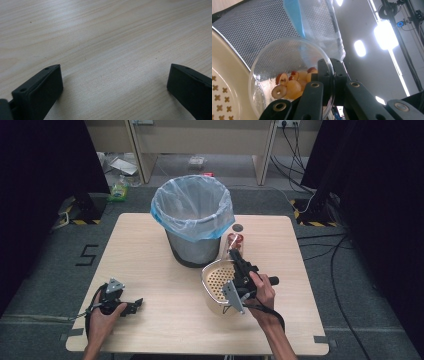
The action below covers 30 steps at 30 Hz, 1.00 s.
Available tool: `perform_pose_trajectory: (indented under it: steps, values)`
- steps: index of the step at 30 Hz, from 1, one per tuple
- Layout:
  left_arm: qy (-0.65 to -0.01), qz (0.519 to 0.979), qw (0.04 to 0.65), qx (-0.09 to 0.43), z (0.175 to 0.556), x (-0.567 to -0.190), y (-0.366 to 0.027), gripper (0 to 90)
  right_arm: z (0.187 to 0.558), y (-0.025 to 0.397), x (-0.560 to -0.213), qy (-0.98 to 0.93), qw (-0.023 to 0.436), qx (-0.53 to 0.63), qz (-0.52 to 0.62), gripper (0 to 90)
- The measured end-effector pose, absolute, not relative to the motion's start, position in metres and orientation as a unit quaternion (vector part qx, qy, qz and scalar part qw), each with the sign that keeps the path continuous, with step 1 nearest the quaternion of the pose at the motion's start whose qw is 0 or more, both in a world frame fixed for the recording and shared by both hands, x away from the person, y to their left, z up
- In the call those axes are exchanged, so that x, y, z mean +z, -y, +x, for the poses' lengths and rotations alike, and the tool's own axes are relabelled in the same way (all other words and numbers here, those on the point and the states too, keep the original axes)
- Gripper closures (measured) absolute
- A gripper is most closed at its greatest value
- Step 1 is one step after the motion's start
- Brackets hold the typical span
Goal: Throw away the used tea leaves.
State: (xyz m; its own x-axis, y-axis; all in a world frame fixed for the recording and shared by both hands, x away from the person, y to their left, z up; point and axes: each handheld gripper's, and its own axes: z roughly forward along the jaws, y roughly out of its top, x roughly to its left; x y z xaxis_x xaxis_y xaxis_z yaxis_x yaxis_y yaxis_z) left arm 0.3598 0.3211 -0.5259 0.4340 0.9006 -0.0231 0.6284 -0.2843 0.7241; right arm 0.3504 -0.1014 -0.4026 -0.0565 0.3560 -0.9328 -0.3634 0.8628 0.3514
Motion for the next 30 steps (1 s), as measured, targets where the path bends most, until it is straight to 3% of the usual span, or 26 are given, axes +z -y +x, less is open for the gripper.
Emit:
perform_pose_trajectory:
  steps: [6, 30]
  values:
    - [-0.493, 0.776, 0.339, 0.201, 0.360, -0.526, -0.321, 0.0, 0.346, 0.104, -0.405, -0.657, 0.714, 0.240, -0.030, 88.4]
    - [-0.493, 0.776, 0.339, 0.201, 0.360, -0.526, -0.321, 0.0, 0.346, 0.098, -0.409, -0.643, 0.736, 0.203, -0.061, 88.3]
